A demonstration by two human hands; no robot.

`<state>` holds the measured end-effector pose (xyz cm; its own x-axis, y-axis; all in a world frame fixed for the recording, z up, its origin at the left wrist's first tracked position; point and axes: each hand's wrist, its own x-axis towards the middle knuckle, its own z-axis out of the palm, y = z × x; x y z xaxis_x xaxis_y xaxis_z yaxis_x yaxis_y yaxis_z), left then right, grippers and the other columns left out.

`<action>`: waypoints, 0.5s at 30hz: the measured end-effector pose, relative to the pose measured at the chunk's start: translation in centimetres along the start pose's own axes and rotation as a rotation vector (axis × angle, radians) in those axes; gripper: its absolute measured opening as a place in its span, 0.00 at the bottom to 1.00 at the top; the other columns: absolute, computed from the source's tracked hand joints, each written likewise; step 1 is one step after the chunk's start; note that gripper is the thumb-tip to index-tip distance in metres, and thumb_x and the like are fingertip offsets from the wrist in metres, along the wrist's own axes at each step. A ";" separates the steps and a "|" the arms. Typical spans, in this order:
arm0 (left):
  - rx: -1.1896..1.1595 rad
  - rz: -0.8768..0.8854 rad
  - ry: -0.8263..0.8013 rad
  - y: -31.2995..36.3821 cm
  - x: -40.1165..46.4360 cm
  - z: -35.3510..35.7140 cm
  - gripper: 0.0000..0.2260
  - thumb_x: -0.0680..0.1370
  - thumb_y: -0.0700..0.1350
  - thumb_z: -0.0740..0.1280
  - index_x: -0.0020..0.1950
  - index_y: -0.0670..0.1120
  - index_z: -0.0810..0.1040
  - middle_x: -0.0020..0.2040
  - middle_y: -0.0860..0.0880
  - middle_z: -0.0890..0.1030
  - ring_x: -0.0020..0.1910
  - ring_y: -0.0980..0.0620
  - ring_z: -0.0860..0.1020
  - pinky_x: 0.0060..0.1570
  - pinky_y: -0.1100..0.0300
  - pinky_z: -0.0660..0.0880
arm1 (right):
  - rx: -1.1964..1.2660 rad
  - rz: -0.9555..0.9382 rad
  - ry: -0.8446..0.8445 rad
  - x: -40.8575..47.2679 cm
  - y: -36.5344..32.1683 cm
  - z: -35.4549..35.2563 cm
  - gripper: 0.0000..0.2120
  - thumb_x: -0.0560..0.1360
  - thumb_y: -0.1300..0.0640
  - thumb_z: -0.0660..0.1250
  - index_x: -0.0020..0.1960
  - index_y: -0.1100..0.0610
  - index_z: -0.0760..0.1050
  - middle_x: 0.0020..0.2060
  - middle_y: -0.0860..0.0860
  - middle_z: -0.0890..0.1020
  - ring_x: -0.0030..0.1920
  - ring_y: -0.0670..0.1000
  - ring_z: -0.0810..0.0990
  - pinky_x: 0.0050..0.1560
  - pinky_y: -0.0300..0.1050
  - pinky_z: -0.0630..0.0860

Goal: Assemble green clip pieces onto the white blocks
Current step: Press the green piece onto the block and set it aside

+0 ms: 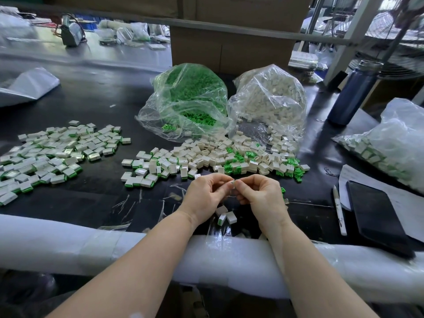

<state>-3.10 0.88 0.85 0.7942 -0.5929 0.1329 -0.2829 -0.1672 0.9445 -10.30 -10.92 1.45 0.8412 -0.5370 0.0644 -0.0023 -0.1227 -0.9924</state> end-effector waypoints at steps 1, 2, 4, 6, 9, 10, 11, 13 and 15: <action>-0.006 0.003 0.012 0.0 0.0 0.1 0.04 0.76 0.41 0.68 0.49 0.48 0.81 0.39 0.47 0.82 0.39 0.51 0.80 0.46 0.59 0.79 | 0.009 -0.005 0.003 0.0 0.0 0.0 0.04 0.72 0.64 0.71 0.38 0.60 0.80 0.31 0.56 0.82 0.28 0.45 0.78 0.30 0.35 0.75; -0.016 0.004 0.023 0.0 0.0 0.1 0.05 0.75 0.41 0.68 0.49 0.49 0.81 0.39 0.45 0.82 0.40 0.47 0.81 0.48 0.55 0.79 | 0.014 -0.011 0.002 0.0 0.0 -0.1 0.04 0.71 0.64 0.72 0.38 0.60 0.80 0.31 0.56 0.82 0.28 0.45 0.78 0.30 0.36 0.75; -0.019 0.009 0.039 0.0 -0.1 0.1 0.06 0.75 0.40 0.69 0.46 0.51 0.81 0.37 0.46 0.81 0.39 0.45 0.80 0.48 0.51 0.79 | 0.022 -0.018 -0.010 -0.1 0.0 -0.1 0.04 0.70 0.64 0.72 0.38 0.61 0.79 0.30 0.55 0.83 0.27 0.46 0.79 0.28 0.36 0.75; -0.001 0.004 0.041 0.0 -0.1 0.0 0.07 0.74 0.39 0.69 0.43 0.52 0.81 0.33 0.50 0.79 0.36 0.49 0.78 0.47 0.50 0.79 | 0.006 -0.029 -0.038 -0.1 0.0 -0.1 0.04 0.70 0.65 0.72 0.37 0.61 0.79 0.29 0.52 0.82 0.28 0.46 0.79 0.28 0.35 0.75; 0.051 -0.003 0.049 0.0 -0.1 0.0 0.09 0.73 0.39 0.68 0.38 0.54 0.78 0.31 0.51 0.77 0.33 0.52 0.75 0.43 0.51 0.77 | -0.012 -0.047 -0.095 -0.2 0.0 0.0 0.04 0.71 0.66 0.71 0.37 0.60 0.79 0.28 0.51 0.81 0.28 0.45 0.78 0.29 0.34 0.73; 0.066 -0.006 0.055 0.0 -0.1 0.0 0.09 0.73 0.39 0.68 0.37 0.54 0.78 0.32 0.49 0.77 0.33 0.50 0.75 0.42 0.51 0.77 | -0.009 -0.050 -0.112 -0.2 0.0 0.0 0.04 0.71 0.66 0.71 0.38 0.61 0.79 0.28 0.51 0.81 0.28 0.45 0.78 0.29 0.34 0.73; 0.062 -0.010 0.059 0.1 -0.1 0.0 0.09 0.72 0.40 0.67 0.37 0.54 0.77 0.33 0.47 0.78 0.34 0.45 0.76 0.43 0.50 0.77 | -0.001 -0.052 -0.123 -0.2 0.0 0.0 0.04 0.72 0.66 0.70 0.38 0.61 0.80 0.29 0.51 0.81 0.28 0.46 0.78 0.29 0.34 0.73; 0.018 -0.019 0.047 0.3 -0.1 -0.1 0.05 0.71 0.42 0.66 0.38 0.53 0.77 0.35 0.45 0.78 0.40 0.38 0.78 0.46 0.46 0.78 | 0.013 -0.060 -0.124 -0.2 -0.1 -0.1 0.04 0.73 0.64 0.69 0.40 0.60 0.80 0.31 0.53 0.82 0.31 0.47 0.79 0.31 0.35 0.74; -0.004 -0.016 0.014 0.4 -0.1 -0.2 0.06 0.73 0.40 0.66 0.40 0.51 0.78 0.37 0.43 0.79 0.41 0.38 0.77 0.48 0.44 0.77 | 0.009 -0.068 -0.110 -0.2 0.0 -0.1 0.03 0.74 0.62 0.68 0.42 0.58 0.79 0.34 0.51 0.82 0.34 0.47 0.80 0.33 0.37 0.76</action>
<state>-3.20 1.08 1.31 0.8065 -0.5786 0.1216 -0.2674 -0.1734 0.9478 -10.47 -10.87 1.49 0.8933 -0.4331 0.1199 0.0607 -0.1481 -0.9871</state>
